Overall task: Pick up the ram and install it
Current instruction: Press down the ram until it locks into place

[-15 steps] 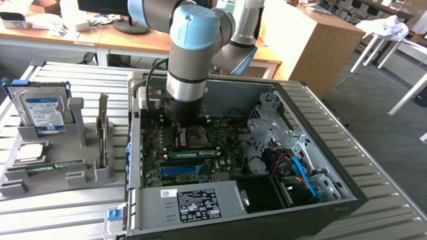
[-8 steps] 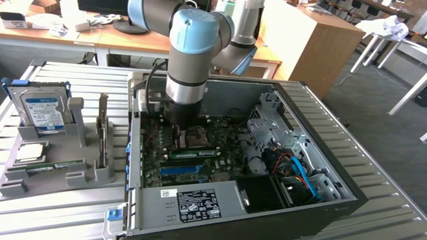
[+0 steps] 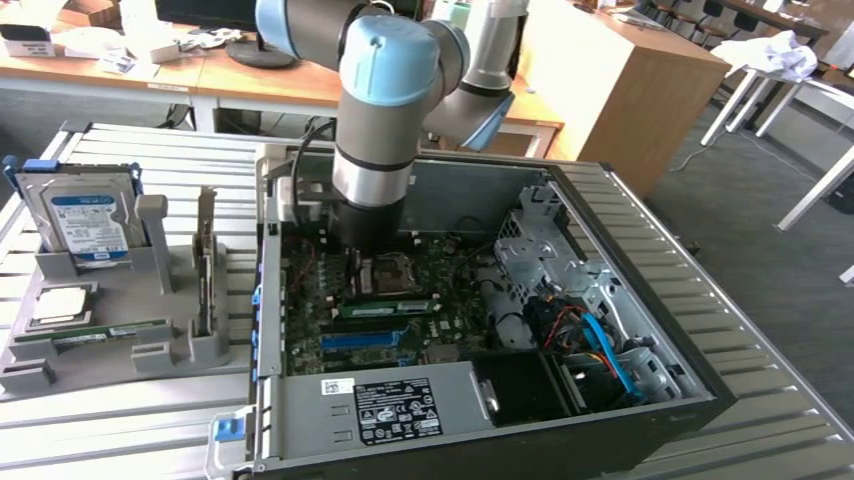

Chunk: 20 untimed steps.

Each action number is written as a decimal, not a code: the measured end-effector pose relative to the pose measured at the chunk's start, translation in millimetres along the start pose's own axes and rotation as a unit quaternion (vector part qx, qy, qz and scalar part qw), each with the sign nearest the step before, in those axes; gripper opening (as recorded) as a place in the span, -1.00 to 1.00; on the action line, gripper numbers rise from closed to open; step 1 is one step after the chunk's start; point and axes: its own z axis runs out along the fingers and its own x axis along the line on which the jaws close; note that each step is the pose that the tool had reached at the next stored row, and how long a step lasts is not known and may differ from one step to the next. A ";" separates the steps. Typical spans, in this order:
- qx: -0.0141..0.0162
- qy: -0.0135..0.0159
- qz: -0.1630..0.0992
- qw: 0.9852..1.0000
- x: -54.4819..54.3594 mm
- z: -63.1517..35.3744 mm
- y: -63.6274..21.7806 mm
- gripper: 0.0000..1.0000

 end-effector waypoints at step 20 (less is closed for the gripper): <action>-0.009 -0.001 0.000 1.000 -0.2 -13.9 -64.4 -0.80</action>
